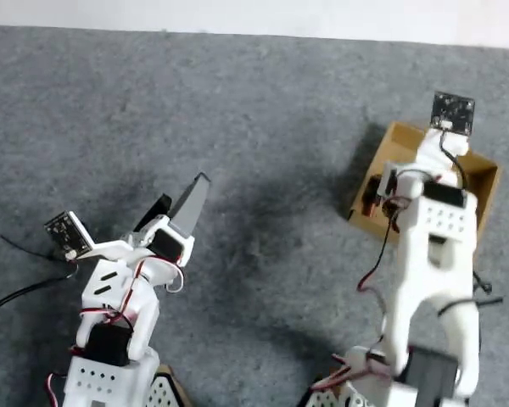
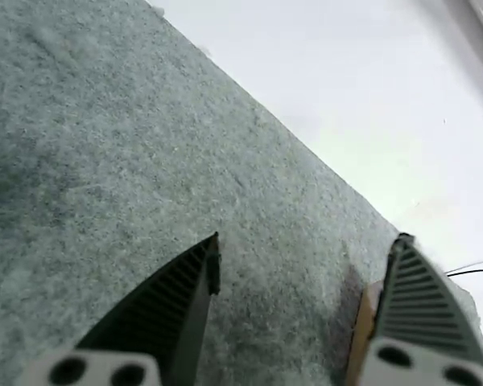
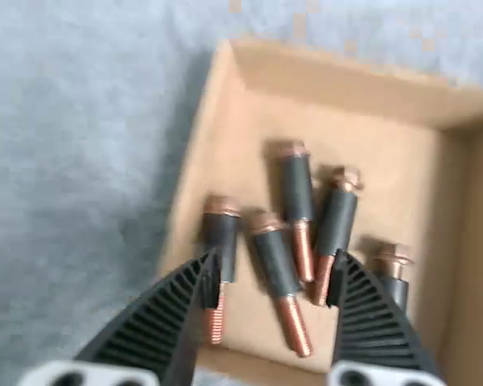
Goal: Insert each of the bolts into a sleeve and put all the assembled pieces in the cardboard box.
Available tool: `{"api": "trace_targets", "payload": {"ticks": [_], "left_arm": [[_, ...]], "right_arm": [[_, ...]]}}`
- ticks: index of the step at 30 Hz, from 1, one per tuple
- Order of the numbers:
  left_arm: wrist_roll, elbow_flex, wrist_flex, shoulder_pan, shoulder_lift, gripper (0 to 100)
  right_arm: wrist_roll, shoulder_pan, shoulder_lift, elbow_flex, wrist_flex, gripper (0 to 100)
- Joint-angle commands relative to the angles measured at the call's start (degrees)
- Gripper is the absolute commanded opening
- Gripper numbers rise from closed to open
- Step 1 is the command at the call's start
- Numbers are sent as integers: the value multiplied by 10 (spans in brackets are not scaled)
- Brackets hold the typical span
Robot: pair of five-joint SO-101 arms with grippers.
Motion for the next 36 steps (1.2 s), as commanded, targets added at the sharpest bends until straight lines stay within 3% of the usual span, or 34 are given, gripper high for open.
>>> {"api": "trace_targets", "payload": {"ticks": [1,9,15,21,30,36], "left_arm": [[-4,11,2,-7,-1,305],[-18,11,2,-7,-1,305],[-72,11,25,-4,-1,305],[-186,11,85,-4,-1,305],[-298,11,180,-4,-1,305],[-408,11,353,-4,-1,305]], "right_arm": [[-9,-54,-142,61,2,188],[-9,-177,-461,303,2,188],[-6,-188,-685,451,2,188],[-8,-188,-858,594,17,188],[-10,-189,-859,649,48,188],[-6,-186,-859,718,82,188]]}}
